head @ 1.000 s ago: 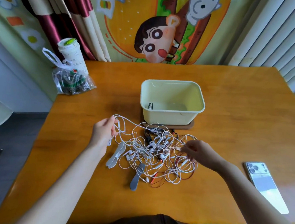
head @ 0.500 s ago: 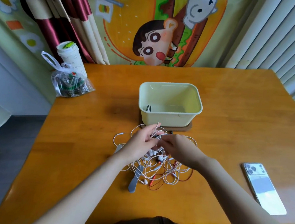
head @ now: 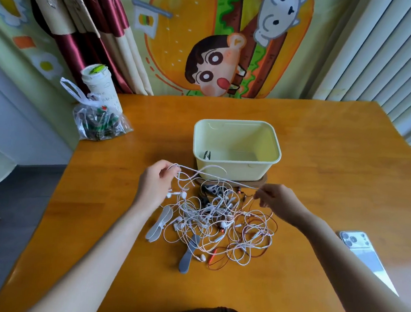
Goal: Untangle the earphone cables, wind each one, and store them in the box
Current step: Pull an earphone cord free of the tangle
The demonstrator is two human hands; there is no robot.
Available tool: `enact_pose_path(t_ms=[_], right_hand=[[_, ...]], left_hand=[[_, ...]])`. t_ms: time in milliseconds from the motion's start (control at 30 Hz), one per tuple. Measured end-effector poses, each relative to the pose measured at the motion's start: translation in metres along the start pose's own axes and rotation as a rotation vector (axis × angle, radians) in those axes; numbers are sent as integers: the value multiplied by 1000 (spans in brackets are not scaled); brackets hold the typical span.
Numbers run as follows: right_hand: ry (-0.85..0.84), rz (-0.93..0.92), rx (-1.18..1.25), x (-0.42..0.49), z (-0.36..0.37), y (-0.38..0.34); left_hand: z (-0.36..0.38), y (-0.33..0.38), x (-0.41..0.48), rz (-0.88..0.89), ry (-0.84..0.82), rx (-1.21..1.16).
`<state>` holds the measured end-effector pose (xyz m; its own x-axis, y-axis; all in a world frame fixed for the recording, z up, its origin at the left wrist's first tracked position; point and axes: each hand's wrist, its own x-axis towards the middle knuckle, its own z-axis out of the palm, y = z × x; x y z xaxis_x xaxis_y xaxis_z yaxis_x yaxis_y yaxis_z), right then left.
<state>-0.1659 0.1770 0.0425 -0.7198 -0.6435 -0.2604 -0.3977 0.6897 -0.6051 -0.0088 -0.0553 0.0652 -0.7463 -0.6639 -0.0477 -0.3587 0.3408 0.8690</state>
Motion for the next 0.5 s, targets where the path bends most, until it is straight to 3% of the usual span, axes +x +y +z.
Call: enact_pose_path(t_ms=[100,300,500], right_hand=[[38,-6,20,4,-9,1],[505,-259,92,10,-69,-59],[688,-488,131,5,-101,-119]], left_hand=[[-3,-10,3,-39,18,-16],[6,-11,4,-69,-11,-45],[17,5,8,-19,-72,-97]])
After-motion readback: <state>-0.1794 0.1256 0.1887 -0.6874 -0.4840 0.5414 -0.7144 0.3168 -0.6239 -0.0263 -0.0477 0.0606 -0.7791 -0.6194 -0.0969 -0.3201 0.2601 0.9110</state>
